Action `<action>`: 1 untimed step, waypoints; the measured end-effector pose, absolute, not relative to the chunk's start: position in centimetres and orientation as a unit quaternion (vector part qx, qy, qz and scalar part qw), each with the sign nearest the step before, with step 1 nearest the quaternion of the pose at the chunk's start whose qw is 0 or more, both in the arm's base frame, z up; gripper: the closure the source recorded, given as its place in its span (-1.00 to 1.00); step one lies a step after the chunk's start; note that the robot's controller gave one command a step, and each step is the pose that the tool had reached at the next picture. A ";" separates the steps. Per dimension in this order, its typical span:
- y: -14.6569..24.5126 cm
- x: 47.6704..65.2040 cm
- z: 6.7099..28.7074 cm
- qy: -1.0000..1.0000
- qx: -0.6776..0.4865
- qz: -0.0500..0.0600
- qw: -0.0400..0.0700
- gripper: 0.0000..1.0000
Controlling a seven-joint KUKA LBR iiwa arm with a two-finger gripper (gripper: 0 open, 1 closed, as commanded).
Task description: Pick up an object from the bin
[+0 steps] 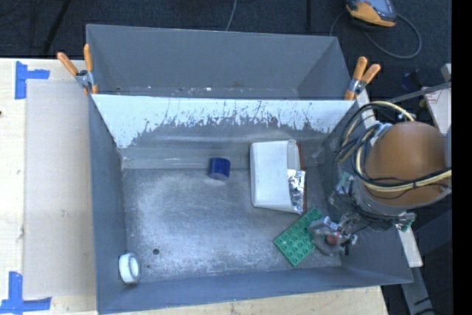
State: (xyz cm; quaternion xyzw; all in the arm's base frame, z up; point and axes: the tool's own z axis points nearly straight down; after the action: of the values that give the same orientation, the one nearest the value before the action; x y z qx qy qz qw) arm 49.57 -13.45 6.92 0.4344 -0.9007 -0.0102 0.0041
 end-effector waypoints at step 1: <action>-13.7 49.9 7.0 -0.901 0.433 -0.005 -0.002 -1.00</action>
Offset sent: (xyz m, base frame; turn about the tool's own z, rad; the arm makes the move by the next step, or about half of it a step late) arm 0.0000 0.0000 0.0000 0.0000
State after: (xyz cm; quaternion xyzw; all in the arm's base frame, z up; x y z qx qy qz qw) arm 49.85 -13.72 6.96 0.4329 -0.9014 -0.0053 -0.0020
